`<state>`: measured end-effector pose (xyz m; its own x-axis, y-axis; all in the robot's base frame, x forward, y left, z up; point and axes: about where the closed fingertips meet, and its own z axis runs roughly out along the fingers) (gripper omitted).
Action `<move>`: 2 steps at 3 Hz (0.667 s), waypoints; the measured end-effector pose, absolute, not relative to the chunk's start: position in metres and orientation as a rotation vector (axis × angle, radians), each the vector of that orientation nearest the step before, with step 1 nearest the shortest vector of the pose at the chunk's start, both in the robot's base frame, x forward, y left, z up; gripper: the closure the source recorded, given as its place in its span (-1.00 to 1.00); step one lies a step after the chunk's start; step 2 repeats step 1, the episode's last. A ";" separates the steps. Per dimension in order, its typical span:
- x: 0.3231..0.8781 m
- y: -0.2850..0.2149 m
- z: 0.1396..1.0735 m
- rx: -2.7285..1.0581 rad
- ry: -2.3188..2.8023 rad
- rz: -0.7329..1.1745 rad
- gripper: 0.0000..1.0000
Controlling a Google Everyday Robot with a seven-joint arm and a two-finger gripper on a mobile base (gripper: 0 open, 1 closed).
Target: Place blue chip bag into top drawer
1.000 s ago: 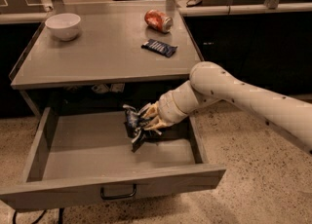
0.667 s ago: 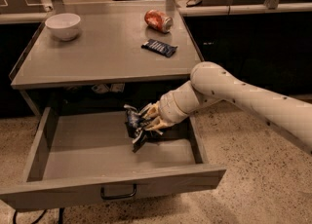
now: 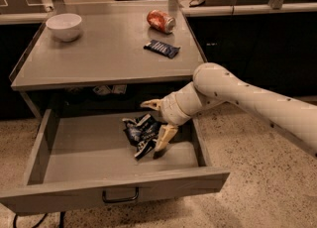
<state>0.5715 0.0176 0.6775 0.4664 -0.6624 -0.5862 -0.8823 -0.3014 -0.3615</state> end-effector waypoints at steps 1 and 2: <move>0.571 0.018 0.678 -2.063 1.278 0.433 -1.00; 0.571 0.018 0.678 -2.063 1.278 0.433 -1.00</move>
Offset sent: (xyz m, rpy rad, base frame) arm 0.0000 0.0000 0.0000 0.0000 0.0000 0.0000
